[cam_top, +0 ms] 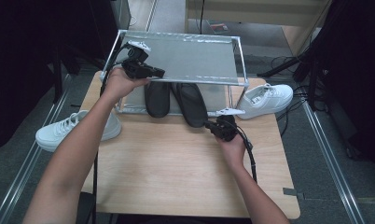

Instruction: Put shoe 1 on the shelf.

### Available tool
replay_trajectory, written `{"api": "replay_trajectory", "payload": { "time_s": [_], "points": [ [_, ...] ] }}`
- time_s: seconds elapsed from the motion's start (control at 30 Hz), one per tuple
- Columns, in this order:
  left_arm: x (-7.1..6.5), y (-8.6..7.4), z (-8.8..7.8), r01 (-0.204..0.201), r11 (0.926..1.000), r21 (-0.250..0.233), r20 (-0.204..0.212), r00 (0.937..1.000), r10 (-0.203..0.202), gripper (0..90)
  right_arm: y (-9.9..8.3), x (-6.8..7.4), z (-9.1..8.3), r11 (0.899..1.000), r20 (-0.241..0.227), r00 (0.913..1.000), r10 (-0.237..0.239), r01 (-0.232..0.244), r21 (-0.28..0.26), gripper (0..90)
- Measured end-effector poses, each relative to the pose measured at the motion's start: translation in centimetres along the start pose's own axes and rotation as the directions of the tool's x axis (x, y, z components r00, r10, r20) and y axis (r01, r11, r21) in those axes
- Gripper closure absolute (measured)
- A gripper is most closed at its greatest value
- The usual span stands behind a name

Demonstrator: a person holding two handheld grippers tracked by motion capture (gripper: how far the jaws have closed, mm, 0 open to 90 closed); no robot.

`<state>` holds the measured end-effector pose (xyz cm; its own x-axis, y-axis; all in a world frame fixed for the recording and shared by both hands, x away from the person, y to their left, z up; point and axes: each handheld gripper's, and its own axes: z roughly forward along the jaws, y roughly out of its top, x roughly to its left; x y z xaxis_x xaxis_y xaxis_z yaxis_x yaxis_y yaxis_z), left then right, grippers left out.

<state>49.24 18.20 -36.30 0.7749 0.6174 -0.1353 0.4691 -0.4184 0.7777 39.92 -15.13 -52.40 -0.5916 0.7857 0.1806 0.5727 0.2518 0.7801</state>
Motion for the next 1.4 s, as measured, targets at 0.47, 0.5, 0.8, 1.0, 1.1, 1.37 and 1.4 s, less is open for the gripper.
{"api": "replay_trajectory", "payload": {
  "time_s": [0.47, 0.5, 0.8, 1.0, 1.1, 1.37, 1.4],
  "points": [
    [-0.1, 0.0, 0.0, -0.005, 1.0, 0.003, -0.003, 1.0, 0.005, 89.8, 1.9, 2.0, 2.9, 1.0, -0.015, 0.9998, -0.016, 0.016, 0.013, 88.7],
    [0.0, 0.0, 0.0, -0.003, 1.0, 0.002, -0.001, 1.0, 0.003, 89.8, 2.3, 2.5, 3.5, 1.0, -0.017, 0.9995, -0.025, 0.026, 0.016, 88.6],
    [0.0, 0.0, 0.0, -0.006, 1.0, 0.001, -0.003, 1.0, 0.006, 89.8, 3.2, 3.8, 5.1, 0.999, -0.041, 0.9991, -0.014, 0.016, 0.031, 88.6],
    [0.0, 0.0, 0.0, -0.005, 1.0, -0.002, -0.003, 1.0, 0.005, 89.8, 3.9, 4.5, 6.1, 0.999, -0.04, 0.9989, -0.024, 0.026, 0.036, 88.5],
    [0.0, 0.0, -0.1, 0.005, 1.0, -0.002, 0.003, 1.0, -0.005, 89.4, 3.9, 4.6, 6.4, 0.999, -0.04, 0.9991, -0.011, 0.013, 0.032, 88.5],
    [-0.1, 0.2, -0.3, 0.012, 0.9999, 0.003, 0.012, 0.9999, -0.012, 83.3, 3.5, 5.0, 4.9, 1.0, -0.061, 0.9978, -0.027, 0.028, 0.005, 86.8],
    [-0.4, 0.3, -0.4, -0.001, 1.0, 0.004, 0.008, 1.0, 0.001, 82.7, 3.5, 5.0, 4.6, 1.0, -0.066, 0.9974, -0.027, 0.027, -0.005, 86.5]
  ]
}}
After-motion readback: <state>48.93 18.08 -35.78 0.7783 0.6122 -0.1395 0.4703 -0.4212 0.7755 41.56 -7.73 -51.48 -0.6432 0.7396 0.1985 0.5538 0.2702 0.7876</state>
